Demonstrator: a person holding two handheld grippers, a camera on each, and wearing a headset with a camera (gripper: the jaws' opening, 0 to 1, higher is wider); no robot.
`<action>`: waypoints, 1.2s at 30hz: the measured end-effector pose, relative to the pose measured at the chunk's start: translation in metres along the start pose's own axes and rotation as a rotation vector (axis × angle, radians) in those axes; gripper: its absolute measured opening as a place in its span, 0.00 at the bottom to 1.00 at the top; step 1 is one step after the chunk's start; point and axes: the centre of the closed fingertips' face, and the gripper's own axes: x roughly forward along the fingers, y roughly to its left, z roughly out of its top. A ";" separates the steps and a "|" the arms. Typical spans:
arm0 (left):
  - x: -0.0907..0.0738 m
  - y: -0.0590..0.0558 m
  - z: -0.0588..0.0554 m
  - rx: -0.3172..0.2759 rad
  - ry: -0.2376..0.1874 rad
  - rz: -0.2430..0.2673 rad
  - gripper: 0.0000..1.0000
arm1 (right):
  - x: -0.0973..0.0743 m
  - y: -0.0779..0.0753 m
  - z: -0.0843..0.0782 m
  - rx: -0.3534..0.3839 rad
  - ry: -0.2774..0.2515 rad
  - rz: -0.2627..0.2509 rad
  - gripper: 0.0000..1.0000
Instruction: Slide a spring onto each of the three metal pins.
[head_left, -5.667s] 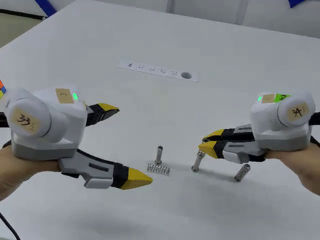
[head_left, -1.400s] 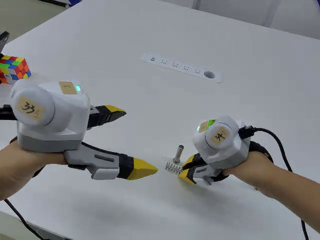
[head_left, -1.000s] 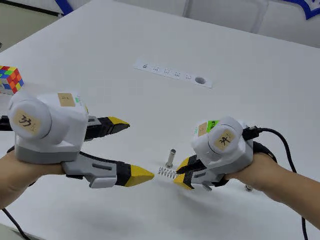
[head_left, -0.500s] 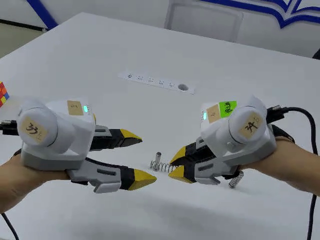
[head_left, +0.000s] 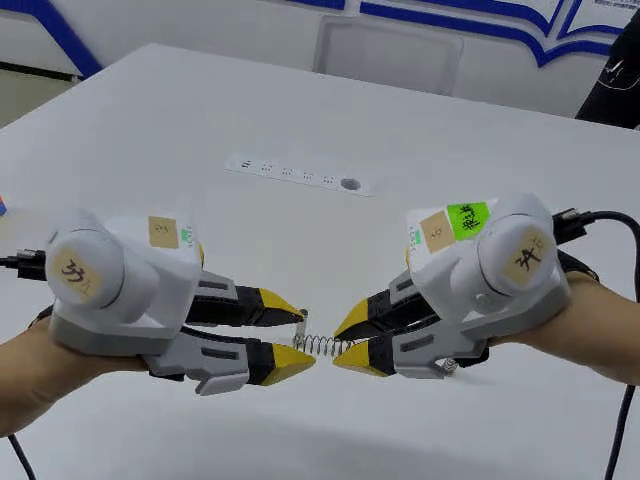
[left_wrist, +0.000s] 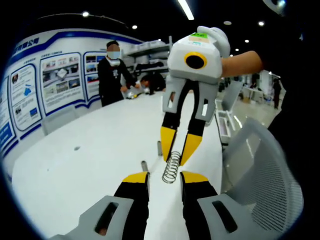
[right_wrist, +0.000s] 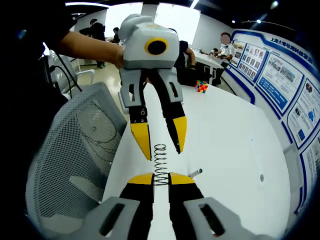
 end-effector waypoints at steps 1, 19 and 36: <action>0.001 -0.002 0.000 0.004 0.004 -0.006 0.24 | 0.000 0.001 0.000 0.000 -0.001 0.000 0.11; 0.004 -0.013 0.001 0.097 0.010 -0.068 0.10 | -0.001 0.003 0.006 -0.031 -0.022 0.009 0.12; -0.001 -0.011 0.008 0.112 -0.012 -0.071 0.10 | -0.008 -0.001 0.005 0.058 -0.142 0.024 0.11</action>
